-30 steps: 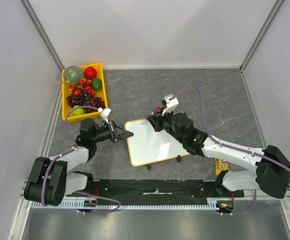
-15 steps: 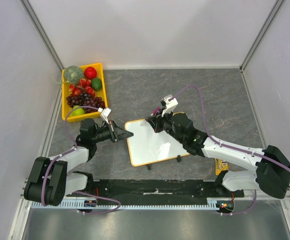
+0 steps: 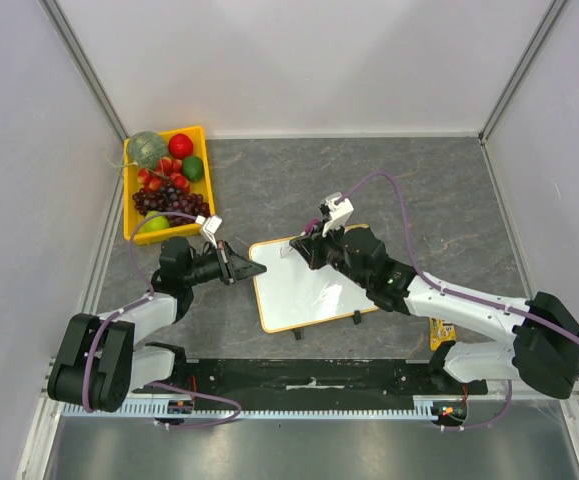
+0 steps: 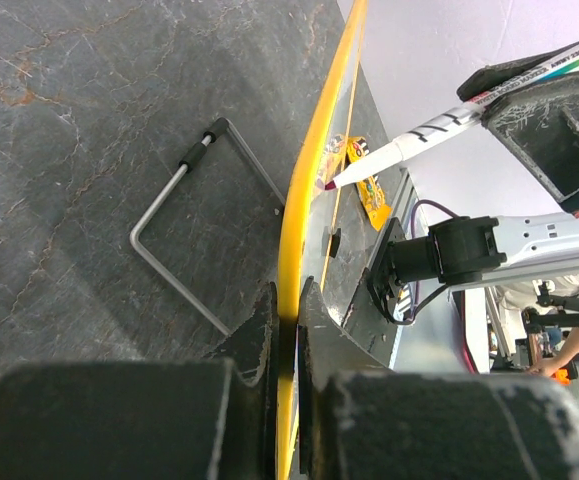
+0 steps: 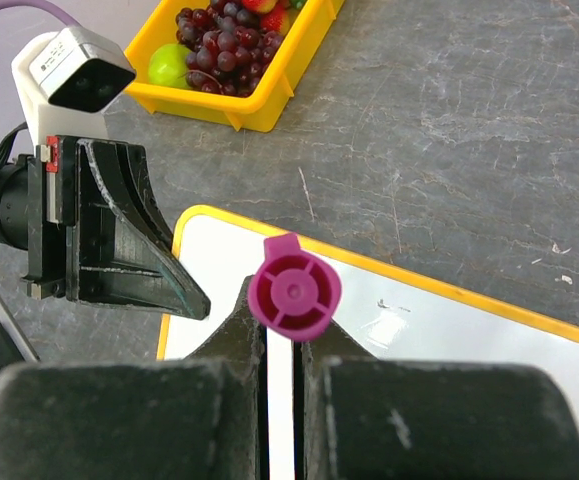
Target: Write a sentence on the whiteboard
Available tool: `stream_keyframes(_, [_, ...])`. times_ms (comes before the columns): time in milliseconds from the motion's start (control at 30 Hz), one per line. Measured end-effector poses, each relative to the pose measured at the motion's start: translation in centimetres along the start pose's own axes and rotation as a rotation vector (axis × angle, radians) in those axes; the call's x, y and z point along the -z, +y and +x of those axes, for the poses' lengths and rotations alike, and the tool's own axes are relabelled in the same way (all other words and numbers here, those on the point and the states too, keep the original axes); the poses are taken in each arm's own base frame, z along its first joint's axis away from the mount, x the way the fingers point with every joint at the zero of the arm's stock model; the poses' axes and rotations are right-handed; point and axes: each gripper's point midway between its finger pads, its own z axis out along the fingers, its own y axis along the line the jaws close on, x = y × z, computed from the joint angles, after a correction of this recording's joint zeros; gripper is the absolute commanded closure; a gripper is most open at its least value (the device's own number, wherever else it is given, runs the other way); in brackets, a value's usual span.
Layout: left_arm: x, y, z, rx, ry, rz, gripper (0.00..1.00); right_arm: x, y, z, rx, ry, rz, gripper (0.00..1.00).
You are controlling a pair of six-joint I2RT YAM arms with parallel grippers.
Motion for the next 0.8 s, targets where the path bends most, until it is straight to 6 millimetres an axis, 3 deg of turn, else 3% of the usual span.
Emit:
stream_keyframes(467, [0.0, 0.1, 0.0, 0.003, 0.001, -0.003, 0.98, 0.6, 0.6, 1.3, 0.007, 0.035, -0.030, 1.00])
stream_keyframes(800, [0.0, 0.0, 0.0, -0.006, 0.004, -0.003, 0.98, 1.4, 1.2, 0.2, -0.020, 0.009, -0.052, 1.00])
